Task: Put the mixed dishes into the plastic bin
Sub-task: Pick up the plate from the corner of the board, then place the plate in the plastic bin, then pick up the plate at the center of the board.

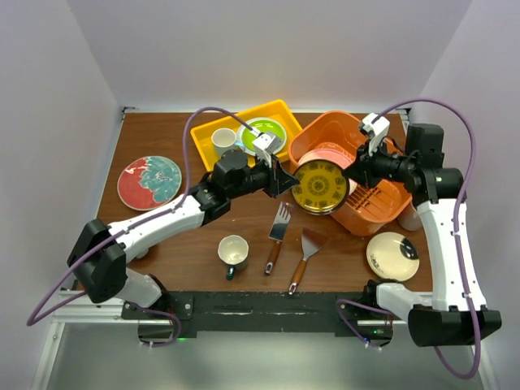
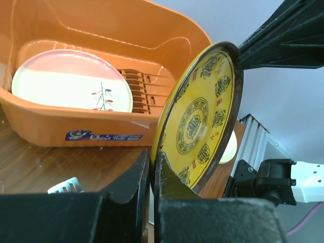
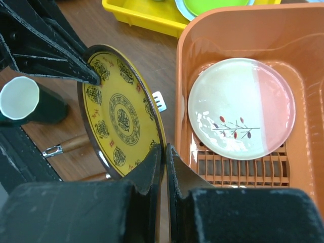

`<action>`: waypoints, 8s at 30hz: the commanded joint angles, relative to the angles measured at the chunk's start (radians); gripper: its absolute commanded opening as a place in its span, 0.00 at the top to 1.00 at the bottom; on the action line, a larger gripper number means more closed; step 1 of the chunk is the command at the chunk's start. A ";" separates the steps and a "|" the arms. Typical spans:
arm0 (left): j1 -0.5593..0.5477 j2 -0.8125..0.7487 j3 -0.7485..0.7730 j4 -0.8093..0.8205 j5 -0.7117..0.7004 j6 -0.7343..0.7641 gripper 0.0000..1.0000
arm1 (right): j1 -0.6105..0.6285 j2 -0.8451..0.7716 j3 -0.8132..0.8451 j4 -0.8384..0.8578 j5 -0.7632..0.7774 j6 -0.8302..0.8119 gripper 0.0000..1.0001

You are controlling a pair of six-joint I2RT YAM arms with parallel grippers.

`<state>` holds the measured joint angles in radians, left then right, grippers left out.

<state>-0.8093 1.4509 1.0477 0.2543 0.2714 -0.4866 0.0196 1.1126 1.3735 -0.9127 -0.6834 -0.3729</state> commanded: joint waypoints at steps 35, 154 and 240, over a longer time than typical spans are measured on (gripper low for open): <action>-0.008 -0.483 -0.436 0.243 -0.330 -0.349 1.00 | 0.181 0.118 -0.160 0.310 -0.249 0.365 0.25; 0.027 -0.959 -0.463 -0.431 -0.718 0.499 0.00 | -0.170 0.443 0.111 -0.081 0.434 -0.311 0.23; 0.518 0.253 -0.157 -0.372 -0.908 0.625 0.42 | -0.185 -0.155 -0.399 0.377 -0.354 0.061 0.01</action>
<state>-0.3012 1.6650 0.8810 -0.2073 -0.5724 0.0864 -0.1711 0.9783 0.9607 -0.5453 -1.0065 -0.3145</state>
